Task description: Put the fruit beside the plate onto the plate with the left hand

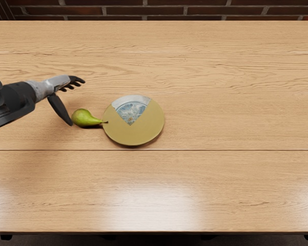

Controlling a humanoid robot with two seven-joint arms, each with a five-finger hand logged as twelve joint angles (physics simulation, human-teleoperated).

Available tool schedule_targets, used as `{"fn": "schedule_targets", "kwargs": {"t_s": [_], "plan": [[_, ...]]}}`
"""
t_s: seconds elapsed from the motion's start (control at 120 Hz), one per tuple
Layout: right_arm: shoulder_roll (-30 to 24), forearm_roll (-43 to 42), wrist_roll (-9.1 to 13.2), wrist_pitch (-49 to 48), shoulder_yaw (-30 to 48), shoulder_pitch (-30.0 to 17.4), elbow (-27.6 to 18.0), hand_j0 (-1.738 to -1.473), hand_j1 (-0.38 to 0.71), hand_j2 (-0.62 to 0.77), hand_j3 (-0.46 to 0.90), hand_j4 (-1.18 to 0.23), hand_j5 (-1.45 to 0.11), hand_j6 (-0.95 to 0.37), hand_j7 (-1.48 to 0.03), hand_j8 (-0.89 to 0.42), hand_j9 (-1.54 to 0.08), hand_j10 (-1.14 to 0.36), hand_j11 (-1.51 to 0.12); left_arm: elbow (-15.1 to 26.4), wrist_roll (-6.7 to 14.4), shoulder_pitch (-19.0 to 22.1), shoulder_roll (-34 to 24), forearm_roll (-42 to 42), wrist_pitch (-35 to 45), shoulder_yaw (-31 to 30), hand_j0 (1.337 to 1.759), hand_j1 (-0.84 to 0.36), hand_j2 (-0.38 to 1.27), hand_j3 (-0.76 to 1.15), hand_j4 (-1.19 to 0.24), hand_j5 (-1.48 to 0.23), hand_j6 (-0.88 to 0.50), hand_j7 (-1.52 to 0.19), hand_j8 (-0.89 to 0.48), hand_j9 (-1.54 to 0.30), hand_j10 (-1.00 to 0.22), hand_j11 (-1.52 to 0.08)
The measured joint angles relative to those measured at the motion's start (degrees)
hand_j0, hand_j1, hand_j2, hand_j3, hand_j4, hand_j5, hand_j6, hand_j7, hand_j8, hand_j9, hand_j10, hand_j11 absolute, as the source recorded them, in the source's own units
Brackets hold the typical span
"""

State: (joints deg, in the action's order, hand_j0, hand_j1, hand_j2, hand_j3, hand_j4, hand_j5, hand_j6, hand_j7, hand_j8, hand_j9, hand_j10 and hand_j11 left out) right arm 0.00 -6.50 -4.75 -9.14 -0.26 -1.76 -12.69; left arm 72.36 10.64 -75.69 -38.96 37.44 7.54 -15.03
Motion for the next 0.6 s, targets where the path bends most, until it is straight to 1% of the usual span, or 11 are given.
{"fn": "schedule_targets", "kwargs": {"t_s": [0.175, 0.208, 0.433, 0.6], "plan": [[0.0, 0.0, 0.0, 0.0, 0.0, 0.0, 0.0, -1.658, -0.33, 0.0, 0.0, -0.02, -0.02, -0.02, -0.02, -0.02, -0.02, -0.02, -0.02, 0.1, 0.0, 1.6, 0.2, 2.4, 2.5, -0.9, 1.658, 0.09, 0.05, 0.0, -0.22, -0.29, -0.23, -0.29, -0.22, -0.29, -0.22, -0.29], [0.0, 0.0, 0.0, 0.0, 0.0, 0.0, 0.0, -1.658, -0.33, 0.0, 0.0, -0.02, -0.02, -0.02, -0.02, -0.02, -0.02, -0.02, -0.02, 0.1, 0.0, 1.8, 1.6, 2.7, 2.8, -1.0, 1.658, 0.07, 0.05, 0.0, -0.24, -0.31, -0.24, -0.31, -0.24, -0.31, -0.24, -0.31], [0.0, 0.0, 0.0, 0.0, 0.0, 0.0, 0.0, -1.658, -0.33, 0.0, 0.0, -0.02, -0.02, -0.02, -0.02, -0.02, -0.02, -0.02, -0.02, -0.1, 0.1, 1.9, 4.8, 3.3, 3.7, -1.3, 1.658, 0.0, 0.06, 0.0, -0.29, -0.38, -0.29, -0.38, -0.29, -0.38, -0.29, -0.38], [0.0, 0.0, 0.0, 0.0, 0.0, 0.0, 0.0, -1.658, -0.33, 0.0, 0.0, -0.02, -0.02, -0.02, -0.02, -0.02, -0.02, -0.02, -0.02, -0.1, 0.1, 1.9, 4.9, 3.4, 4.3, -1.5, 1.658, -0.07, 0.07, 0.0, -0.35, -0.45, -0.35, -0.45, -0.35, -0.45, -0.35, -0.45]]}}
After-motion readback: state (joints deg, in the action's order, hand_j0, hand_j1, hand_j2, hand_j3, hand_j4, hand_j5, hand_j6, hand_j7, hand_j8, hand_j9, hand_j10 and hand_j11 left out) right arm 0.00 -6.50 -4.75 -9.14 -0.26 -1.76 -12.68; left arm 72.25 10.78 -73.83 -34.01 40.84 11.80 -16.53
